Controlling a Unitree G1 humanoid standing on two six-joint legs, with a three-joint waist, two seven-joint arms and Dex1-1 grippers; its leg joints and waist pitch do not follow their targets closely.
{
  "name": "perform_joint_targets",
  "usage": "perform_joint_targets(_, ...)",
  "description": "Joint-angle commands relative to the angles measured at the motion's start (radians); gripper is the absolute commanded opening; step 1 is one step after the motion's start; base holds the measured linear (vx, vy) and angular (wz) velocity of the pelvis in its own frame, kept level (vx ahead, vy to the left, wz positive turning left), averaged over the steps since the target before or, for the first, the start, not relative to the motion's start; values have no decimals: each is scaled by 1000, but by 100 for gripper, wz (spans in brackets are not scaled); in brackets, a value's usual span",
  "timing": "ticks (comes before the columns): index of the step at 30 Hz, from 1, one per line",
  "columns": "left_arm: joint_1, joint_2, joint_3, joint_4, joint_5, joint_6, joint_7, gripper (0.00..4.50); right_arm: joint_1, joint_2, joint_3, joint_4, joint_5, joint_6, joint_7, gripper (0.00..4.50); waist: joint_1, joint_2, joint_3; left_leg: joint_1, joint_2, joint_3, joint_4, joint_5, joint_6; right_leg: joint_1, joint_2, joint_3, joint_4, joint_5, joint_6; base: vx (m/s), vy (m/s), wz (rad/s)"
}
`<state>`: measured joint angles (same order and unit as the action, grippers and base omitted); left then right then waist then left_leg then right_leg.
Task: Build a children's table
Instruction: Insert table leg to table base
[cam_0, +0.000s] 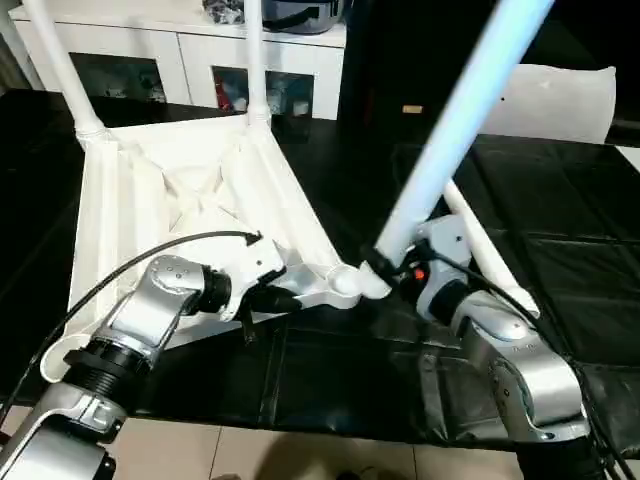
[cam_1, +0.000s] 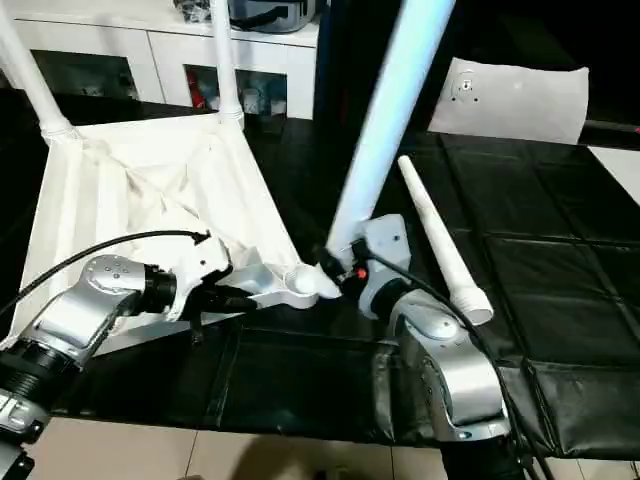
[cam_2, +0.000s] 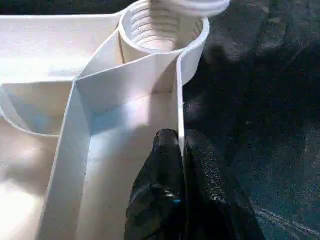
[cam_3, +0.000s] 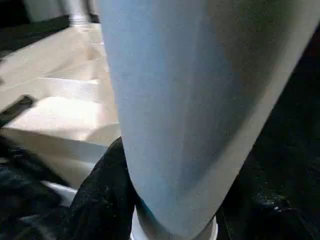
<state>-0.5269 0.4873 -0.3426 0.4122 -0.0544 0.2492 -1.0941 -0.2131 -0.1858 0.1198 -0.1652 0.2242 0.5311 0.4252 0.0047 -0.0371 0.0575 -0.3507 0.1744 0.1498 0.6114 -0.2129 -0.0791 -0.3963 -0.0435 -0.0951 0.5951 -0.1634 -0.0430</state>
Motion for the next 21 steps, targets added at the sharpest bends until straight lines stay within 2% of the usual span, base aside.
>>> perform_joint_targets(1,-9,9,-27,19,20,-70,-42,0,-31,-4,-15,30,17,-19,21,188,5,-5,-59,-2,50,-11,-73,-141,51,51,-107,66,-96,-456,-66,0,0,0)
perform_joint_targets(2,-11,8,-28,23,30,-81,-30,0,-40,-2,-22,46,20,-23,27,188,5,-3,-60,-1,50,-11,-74,-143,48,51,-107,65,-94,-456,-67,0,0,0)
perform_joint_targets(3,-11,8,-28,23,35,-83,-23,0,-43,-2,-23,51,21,-24,29,188,4,-11,-61,-4,52,-11,-75,-132,48,52,-107,66,-90,-444,-66,0,0,0)
perform_joint_targets(4,-13,5,-29,29,42,-98,-14,0,-52,-8,-23,63,22,-28,41,188,6,-7,-61,0,53,-9,-74,-133,47,50,-108,67,-93,-442,-67,0,0,0)
perform_joint_targets(5,-12,4,-28,32,48,-111,-4,0,-58,-11,-22,70,23,-33,52,188,5,-17,-61,0,53,-9,-74,-128,50,51,-107,67,-89,-436,-68,0,0,0)
perform_joint_targets(8,-10,5,-11,51,47,-163,4,0,-76,-18,-12,80,27,-46,79,188,6,-16,-60,1,55,-9,-76,-136,46,50,-108,67,-89,-427,-70,0,0,0)
perform_joint_targets(10,-8,6,-6,58,44,-179,-4,0,-81,-19,-8,88,25,-55,82,188,7,-17,-58,0,52,-8,-75,-150,43,49,-109,66,-94,-467,-57,0,0,0)
perform_joint_targets(11,-7,5,-2,65,40,-189,-9,0,-85,-18,-7,96,24,-62,84,188,7,-19,-57,1,49,-8,-75,-159,41,47,-110,64,-100,-515,-42,0,0,0)
perform_joint_targets(15,-8,-9,19,78,2,-228,-54,0,-100,-11,-8,120,19,-86,88,188,9,-23,-57,2,45,-6,-74,-158,42,44,-108,62,-108,-553,-19,0,0,0)
perform_joint_targets(18,-10,-14,30,80,-20,-231,-82,0,-112,-7,-7,142,2,-126,83,188,8,-21,-57,2,48,-8,-75,-163,41,41,-110,60,-107,-551,-24,0,0,0)
perform_joint_targets(21,-12,-14,32,87,-28,-233,-100,0,-124,-8,-10,167,11,-151,109,188,8,-21,-59,-1,49,-7,-76,-152,45,44,-110,63,-101,-516,-36,0,0,0)
